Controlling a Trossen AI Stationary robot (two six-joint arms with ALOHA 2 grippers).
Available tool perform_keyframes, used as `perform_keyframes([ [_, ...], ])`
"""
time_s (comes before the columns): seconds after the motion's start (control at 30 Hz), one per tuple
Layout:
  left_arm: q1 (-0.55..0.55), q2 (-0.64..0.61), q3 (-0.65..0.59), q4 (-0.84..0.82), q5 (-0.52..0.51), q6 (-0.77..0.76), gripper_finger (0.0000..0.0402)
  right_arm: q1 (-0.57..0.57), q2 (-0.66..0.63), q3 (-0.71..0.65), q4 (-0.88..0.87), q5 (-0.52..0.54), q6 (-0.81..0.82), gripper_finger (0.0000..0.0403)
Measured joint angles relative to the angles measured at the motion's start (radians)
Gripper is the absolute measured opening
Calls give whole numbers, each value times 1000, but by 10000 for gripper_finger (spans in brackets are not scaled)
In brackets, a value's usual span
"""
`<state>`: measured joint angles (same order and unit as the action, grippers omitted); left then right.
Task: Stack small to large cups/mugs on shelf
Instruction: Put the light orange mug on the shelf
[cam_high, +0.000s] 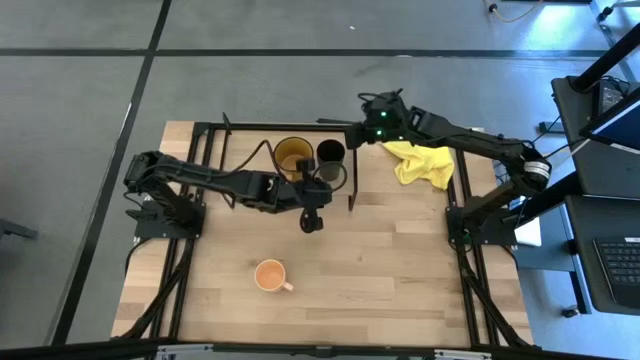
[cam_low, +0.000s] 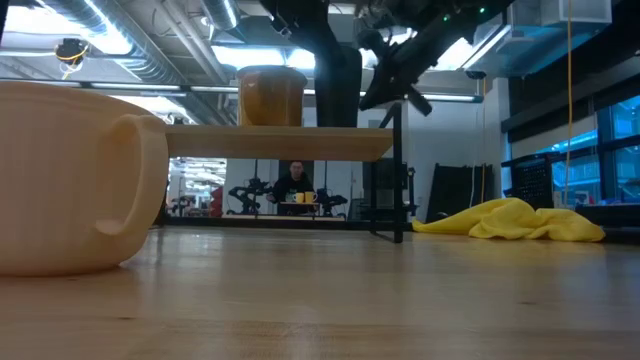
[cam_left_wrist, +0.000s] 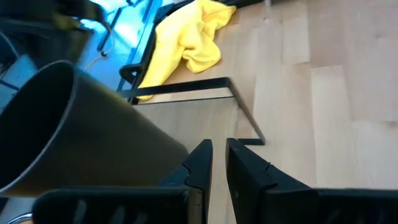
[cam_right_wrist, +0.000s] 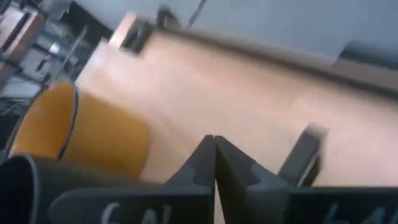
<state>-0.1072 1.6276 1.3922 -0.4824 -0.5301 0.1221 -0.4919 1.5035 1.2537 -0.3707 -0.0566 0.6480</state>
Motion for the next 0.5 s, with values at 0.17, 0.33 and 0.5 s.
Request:
perform_keyframes([
  [0.17,-51,-64,7,4,14,-11,39,3,-112,1,88,109,-161,22],
  [0.33,-65,-199,18,-107,257,-118,39,36,-238,1,109,128,-293,31],
  [0.5,-122,-307,18,-522,320,-257,39,136,-348,2,-3,127,-366,38],
])
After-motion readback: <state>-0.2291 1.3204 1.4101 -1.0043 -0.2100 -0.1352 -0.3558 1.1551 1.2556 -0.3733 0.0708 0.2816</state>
